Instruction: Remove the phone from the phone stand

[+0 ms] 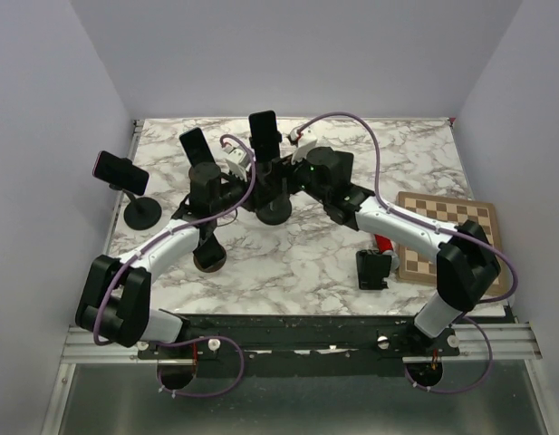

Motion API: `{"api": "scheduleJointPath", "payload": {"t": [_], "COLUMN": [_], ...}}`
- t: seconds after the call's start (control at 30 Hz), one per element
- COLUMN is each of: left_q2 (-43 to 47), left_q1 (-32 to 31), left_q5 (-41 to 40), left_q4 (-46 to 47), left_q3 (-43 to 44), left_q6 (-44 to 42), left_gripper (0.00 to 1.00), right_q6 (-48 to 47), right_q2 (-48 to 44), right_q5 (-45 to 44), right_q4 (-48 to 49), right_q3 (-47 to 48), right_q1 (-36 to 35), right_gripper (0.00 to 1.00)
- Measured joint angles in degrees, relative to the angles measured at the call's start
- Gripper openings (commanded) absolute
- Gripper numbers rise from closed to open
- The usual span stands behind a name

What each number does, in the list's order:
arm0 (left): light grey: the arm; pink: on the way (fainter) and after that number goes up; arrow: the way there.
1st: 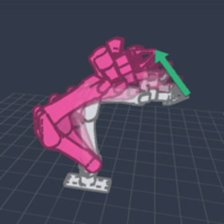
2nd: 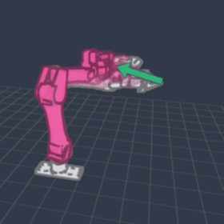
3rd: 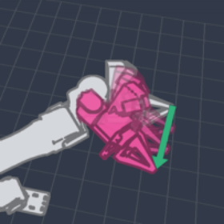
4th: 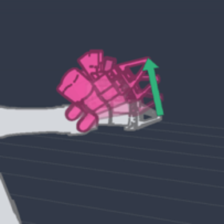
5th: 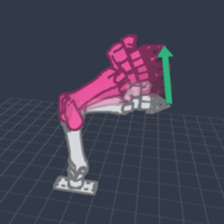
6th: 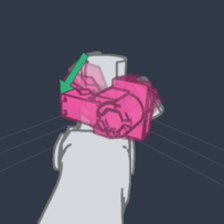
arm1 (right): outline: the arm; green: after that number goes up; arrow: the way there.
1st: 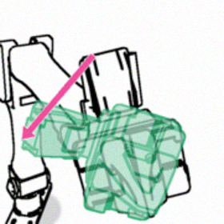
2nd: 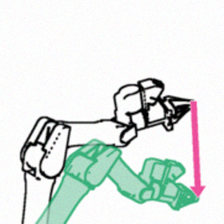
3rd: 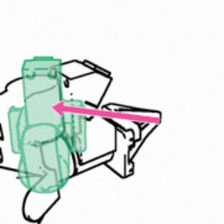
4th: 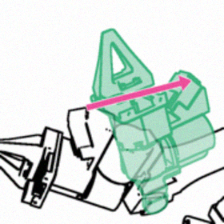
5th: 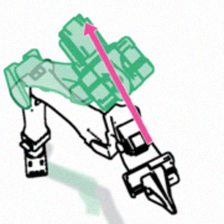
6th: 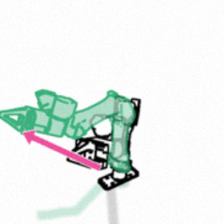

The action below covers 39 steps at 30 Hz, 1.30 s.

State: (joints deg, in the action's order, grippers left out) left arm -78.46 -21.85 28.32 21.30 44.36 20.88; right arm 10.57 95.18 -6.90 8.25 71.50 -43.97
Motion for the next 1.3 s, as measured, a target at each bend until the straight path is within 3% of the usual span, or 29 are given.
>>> {"api": "scheduleJointPath", "payload": {"t": [0.17, 0.4, 0.7, 0.9, 1.13, 1.3], "left_q2": [-3.5, -7.1, -6.8, -6.9, -6.9, -4.9], "left_q1": [3.5, 4.2, 4.5, 6.2, 6.0, 5.5], "left_q5": [10.7, 16.7, 17.3, 12.8, 9.0, 3.6], "left_q4": [-0.9, -3.3, -3.2, -4.2, -4.5, -10.1], "left_q3": [3.2, 7.2, 6.7, 4.9, 4.9, 4.9], "left_q6": [1.4, 0.6, -1.7, -2.8, -2.7, -1.0], "left_gripper": [0.00, 0.00, 0.00, 0.00, 0.01, 0.38], "right_q6": [-2.7, -6.2, -7.2, -3.4, -1.6, 7.4], "right_q2": [-0.9, -0.3, 0.6, 0.7, -0.1, -5.1], "right_q5": [10.9, 24.3, 29.6, 40.0, 43.4, 38.9], "right_q4": [0.8, -3.0, -3.7, -6.0, -10.0, -13.0], "right_q3": [-1.1, 1.0, 2.3, 3.7, 5.0, 5.2], "right_q1": [3.6, 7.7, 8.9, 8.3, 7.8, 7.8], "right_gripper": [0.01, 0.01, 0.01, 0.01, 0.01, 0.01]}}
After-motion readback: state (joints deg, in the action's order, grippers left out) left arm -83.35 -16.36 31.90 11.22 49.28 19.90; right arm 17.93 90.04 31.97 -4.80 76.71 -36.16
